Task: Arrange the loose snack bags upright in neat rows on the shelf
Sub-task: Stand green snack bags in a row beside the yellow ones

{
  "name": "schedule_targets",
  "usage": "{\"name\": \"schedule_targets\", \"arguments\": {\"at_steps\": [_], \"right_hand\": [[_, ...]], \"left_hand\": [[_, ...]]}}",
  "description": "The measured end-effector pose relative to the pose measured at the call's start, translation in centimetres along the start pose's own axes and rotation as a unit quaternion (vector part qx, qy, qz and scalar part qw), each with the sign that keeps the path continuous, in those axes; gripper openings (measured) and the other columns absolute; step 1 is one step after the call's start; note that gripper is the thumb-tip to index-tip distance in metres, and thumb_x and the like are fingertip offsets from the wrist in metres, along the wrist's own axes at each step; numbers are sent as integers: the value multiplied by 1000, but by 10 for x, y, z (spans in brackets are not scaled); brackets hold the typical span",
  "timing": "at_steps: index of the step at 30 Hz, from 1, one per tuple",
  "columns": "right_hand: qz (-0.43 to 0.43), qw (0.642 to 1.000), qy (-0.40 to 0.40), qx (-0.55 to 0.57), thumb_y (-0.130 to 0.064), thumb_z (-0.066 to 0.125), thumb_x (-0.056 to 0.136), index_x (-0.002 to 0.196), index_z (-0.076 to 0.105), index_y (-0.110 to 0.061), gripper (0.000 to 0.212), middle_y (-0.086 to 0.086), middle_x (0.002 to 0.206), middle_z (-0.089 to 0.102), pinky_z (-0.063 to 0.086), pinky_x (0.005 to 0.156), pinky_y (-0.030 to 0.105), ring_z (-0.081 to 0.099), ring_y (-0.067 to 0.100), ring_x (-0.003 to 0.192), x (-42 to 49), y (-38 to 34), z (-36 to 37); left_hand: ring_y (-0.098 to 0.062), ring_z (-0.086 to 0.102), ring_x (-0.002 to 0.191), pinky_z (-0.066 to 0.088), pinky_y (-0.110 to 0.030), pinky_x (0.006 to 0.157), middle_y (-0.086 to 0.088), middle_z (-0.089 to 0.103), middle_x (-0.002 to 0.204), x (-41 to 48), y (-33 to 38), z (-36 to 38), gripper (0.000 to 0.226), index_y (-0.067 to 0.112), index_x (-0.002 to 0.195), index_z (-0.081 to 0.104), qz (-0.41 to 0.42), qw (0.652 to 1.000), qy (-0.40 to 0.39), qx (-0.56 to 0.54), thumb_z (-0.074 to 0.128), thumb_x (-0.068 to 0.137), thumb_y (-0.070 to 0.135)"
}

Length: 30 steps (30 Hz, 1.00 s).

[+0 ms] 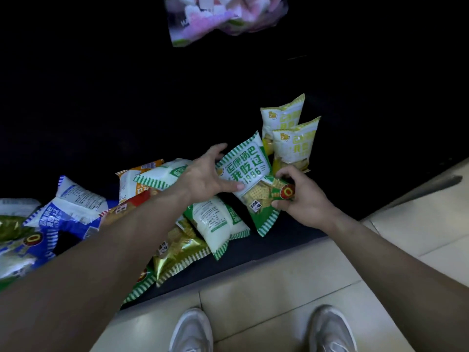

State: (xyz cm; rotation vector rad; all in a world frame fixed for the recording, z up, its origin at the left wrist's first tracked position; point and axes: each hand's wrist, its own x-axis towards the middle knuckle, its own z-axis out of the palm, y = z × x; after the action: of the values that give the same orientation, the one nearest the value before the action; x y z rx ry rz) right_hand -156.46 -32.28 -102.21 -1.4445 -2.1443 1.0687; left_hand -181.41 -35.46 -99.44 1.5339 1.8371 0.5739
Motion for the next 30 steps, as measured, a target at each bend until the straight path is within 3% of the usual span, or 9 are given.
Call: {"name": "schedule_targets", "arguments": {"at_steps": [4, 6, 8, 10, 12, 20, 26, 30], "right_hand": [[10, 999, -20, -29, -15, 85, 75, 124, 47, -35, 65, -12, 125, 51, 43, 100, 30, 51, 11, 120, -14, 16, -7], [14, 998, -14, -60, -21, 85, 73, 135, 45, -29, 74, -3, 133, 52, 44, 103, 38, 52, 18, 123, -20, 24, -10], [25, 996, -6, -84, -27, 84, 73, 141, 43, -24, 80, 5, 135, 51, 45, 101, 41, 52, 24, 123, -25, 32, -14], [42, 997, 10, -71, -29, 81, 77, 142, 44, -20, 76, 7, 132, 51, 45, 101, 40, 52, 22, 122, -30, 40, -18], [63, 996, 13, -65, -33, 77, 81, 143, 43, -19, 72, 7, 132, 50, 45, 102, 38, 52, 20, 122, -35, 47, -20], [147, 984, 4, -99, -39, 63, 89, 150, 30, -22, 71, 6, 140, 45, 49, 98, 43, 52, 26, 125, -48, 72, -19], [181, 978, -27, -98, -39, 62, 89, 146, 37, -23, 65, 4, 138, 45, 47, 101, 45, 52, 26, 125, -50, 83, -6], [190, 974, -47, -110, -41, 62, 86, 143, 39, -24, 63, 3, 134, 44, 45, 102, 49, 51, 26, 124, -48, 86, -2]], "left_hand": [[-16, 60, 112, 49, -28, 89, 6, 65, 120, 3, 23, 14, 86, 19, 133, 55, -12, 997, -47, 64, 87, 60, 51], [-18, 57, 114, 46, -28, 89, 9, 60, 120, 5, 39, 20, 88, 15, 136, 54, -4, 994, -36, 104, 85, 63, 54], [-19, 55, 114, 46, -31, 94, -1, 59, 131, 11, 54, 25, 88, 14, 138, 53, 16, 992, -14, 127, 84, 66, 54], [-17, 55, 105, 47, -33, 86, -2, 58, 124, 16, 66, 33, 77, 18, 132, 58, 40, 986, -8, 162, 83, 68, 53], [-20, 55, 104, 44, -31, 79, 0, 55, 117, 21, 74, 45, 72, 20, 129, 60, 57, 979, 4, 194, 82, 69, 53], [-24, 60, 113, 52, -36, 86, -3, 60, 129, 55, 116, 96, 65, 24, 132, 58, 92, 969, 84, 213, 81, 75, 47], [-28, 62, 104, 46, -34, 68, -3, 60, 119, 68, 123, 132, 51, 24, 125, 59, 100, 961, 92, 243, 75, 81, 46], [-30, 62, 102, 42, -34, 65, -3, 59, 117, 77, 123, 141, 47, 21, 123, 57, 99, 958, 87, 256, 71, 84, 44]]}}
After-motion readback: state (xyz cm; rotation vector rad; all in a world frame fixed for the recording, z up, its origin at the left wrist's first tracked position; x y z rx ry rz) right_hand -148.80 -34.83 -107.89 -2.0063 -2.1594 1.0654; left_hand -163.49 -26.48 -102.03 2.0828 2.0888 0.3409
